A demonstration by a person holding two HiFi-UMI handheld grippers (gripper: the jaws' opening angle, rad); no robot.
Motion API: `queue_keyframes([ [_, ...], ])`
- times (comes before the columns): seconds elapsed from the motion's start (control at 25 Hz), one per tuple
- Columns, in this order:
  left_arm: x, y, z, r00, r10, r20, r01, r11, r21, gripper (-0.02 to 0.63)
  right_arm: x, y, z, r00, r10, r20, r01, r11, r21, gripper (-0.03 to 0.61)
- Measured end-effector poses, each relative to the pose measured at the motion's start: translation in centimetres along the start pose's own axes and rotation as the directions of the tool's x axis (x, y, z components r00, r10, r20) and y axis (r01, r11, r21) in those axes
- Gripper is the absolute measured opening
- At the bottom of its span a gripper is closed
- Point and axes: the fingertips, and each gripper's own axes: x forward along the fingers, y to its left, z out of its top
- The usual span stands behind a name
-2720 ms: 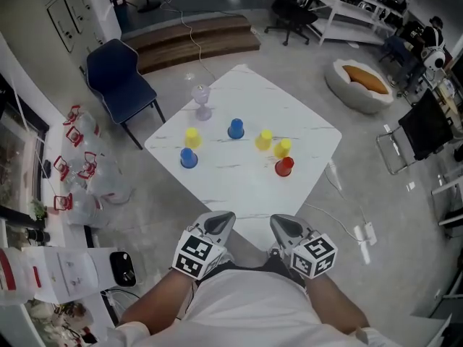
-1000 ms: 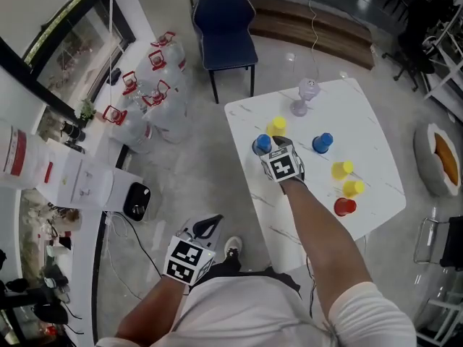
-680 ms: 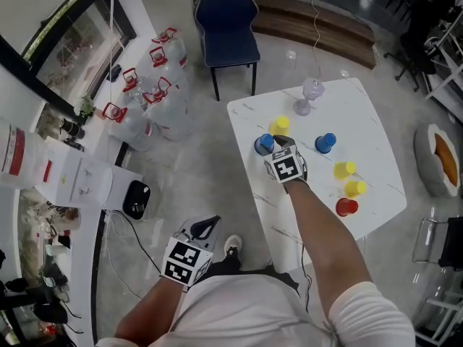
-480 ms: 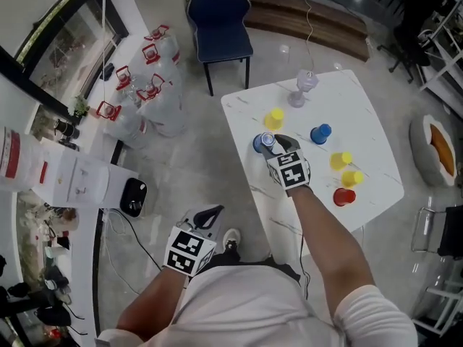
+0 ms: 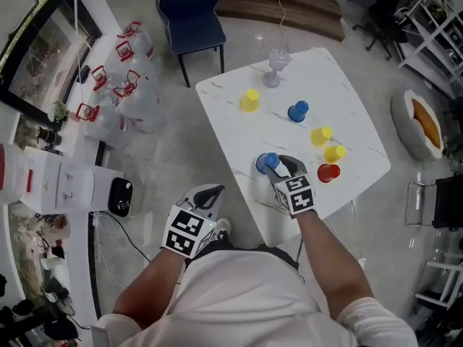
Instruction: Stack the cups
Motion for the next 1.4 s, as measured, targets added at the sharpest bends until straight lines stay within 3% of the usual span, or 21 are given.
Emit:
queue_keyframes([
  [0.32,0.5,-1.9,-0.1,0.999,-0.039,-0.017,0.04,0.999,0.032,0.009,-2.1,1.1,-4.9,0.998,-0.012,-0.054,0.01,0.999,-0.035,0.216],
  [0.76,0.6,-2.7,-0.2,0.998,-0.049,-0.027,0.05,0.998,0.045,0.009,-2.1,2.4,-5.7,0.999,0.007,-0.048,-0.009,0.999,-0.037,0.219],
  [0.88,0.7,-2.9,-0.3,0.998,-0.049,-0.03,0.05,0.998,0.044,0.009,-2.2,2.7,-5.9,0.998,0.024,-0.054,-0.025,0.999,-0.03,0.255],
  [1.2,0.6,-2.6,-0.3,0.999,-0.031,-0.023,0.031,0.999,0.022,0.009,-4.6,1.4,-1.2,0.996,0.018,0.088,-0.02,1.0,0.017,0.222],
  [1.4,0.5,-1.8,0.0,1.0,0.003,-0.013,-0.003,1.0,0.011,0.009,-2.0,-2.7,3.4,0.996,0.007,0.092,0.001,0.996,-0.088,0.206],
])
